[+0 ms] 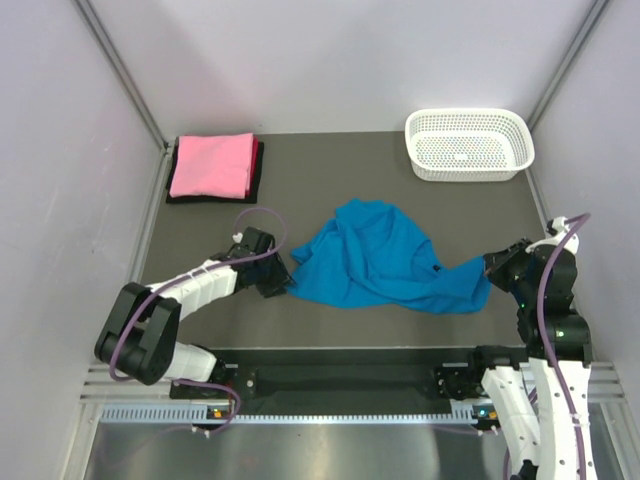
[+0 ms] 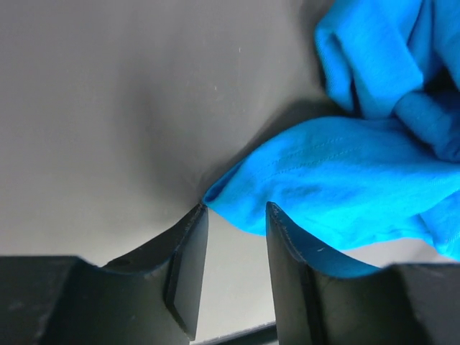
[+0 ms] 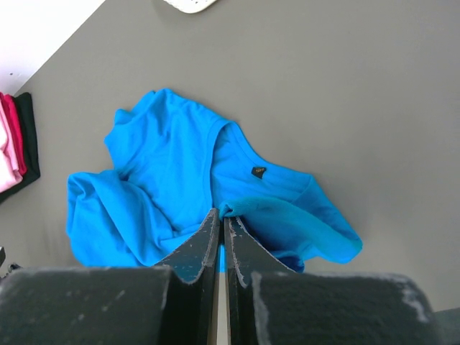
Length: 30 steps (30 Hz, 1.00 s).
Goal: Fold and stack the t-shirts
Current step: Flatten the tshirt out
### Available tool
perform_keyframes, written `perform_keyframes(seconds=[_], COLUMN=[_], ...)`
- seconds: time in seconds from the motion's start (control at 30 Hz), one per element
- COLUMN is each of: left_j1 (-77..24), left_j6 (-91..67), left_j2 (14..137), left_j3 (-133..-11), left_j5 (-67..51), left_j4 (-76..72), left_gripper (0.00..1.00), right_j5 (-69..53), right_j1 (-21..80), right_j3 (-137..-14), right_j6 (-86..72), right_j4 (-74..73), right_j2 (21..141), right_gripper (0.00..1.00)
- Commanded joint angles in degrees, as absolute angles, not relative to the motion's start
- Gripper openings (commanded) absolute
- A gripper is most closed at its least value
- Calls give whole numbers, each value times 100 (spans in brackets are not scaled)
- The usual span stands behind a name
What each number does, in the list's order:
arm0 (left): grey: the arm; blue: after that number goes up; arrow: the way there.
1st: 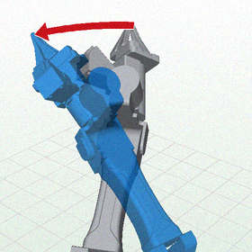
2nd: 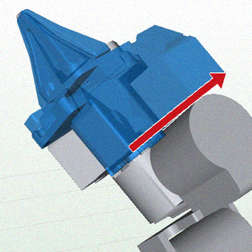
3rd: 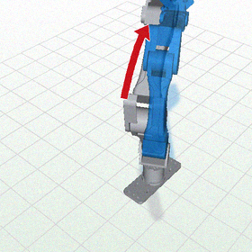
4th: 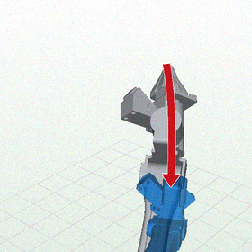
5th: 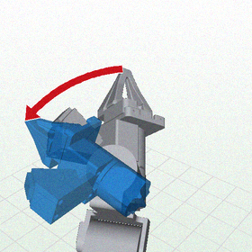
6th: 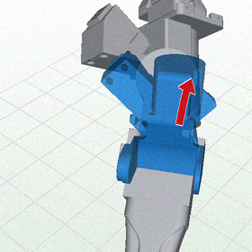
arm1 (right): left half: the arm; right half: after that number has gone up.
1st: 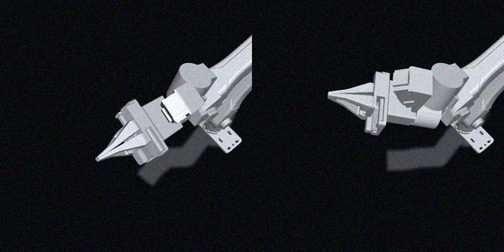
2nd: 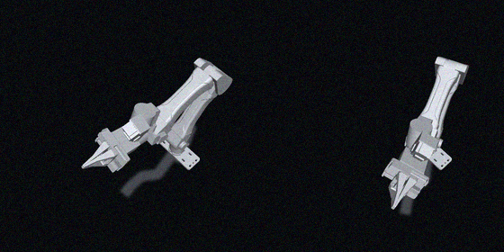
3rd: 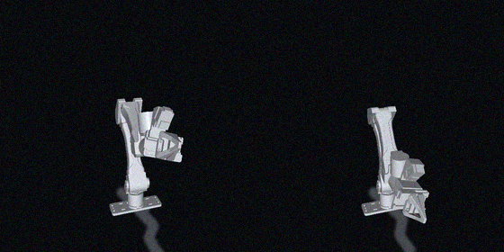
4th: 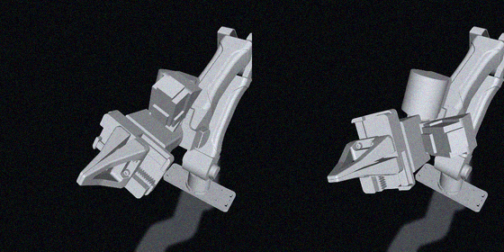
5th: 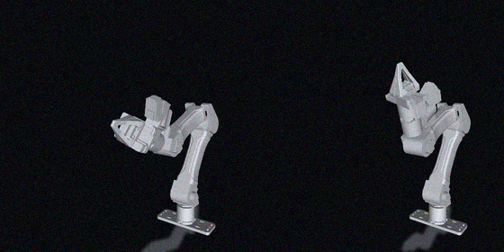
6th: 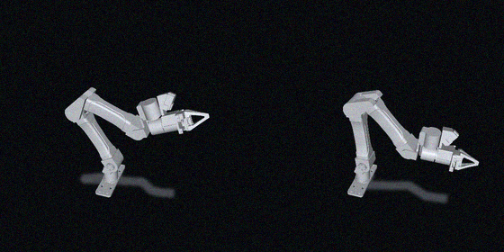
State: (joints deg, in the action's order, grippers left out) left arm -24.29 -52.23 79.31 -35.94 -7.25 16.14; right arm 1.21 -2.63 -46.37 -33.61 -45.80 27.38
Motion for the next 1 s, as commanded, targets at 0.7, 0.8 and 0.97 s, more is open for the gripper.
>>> perform_keyframes(seconds=[0.7,0.8,0.97], left_j1=[-2417,-2417,-2391], left_j6=[-4887,-4852,-4624], left_j2=[8464,8411,8271], left_j3=[-3718,-3945,-4911], left_j5=[194,202,509], left_j4=[1468,1450,2185], left_gripper=[11,0,0], right_j5=[158,193,211], right_j1=[-264,-264,-264], right_j3=[-4474,-4299,-4104], right_j6=[-3419,-3445,-3559], right_j4=[-4122,-4035,-3859], right_j2=[2874,2909,3163], right_gripper=[0,0,0])
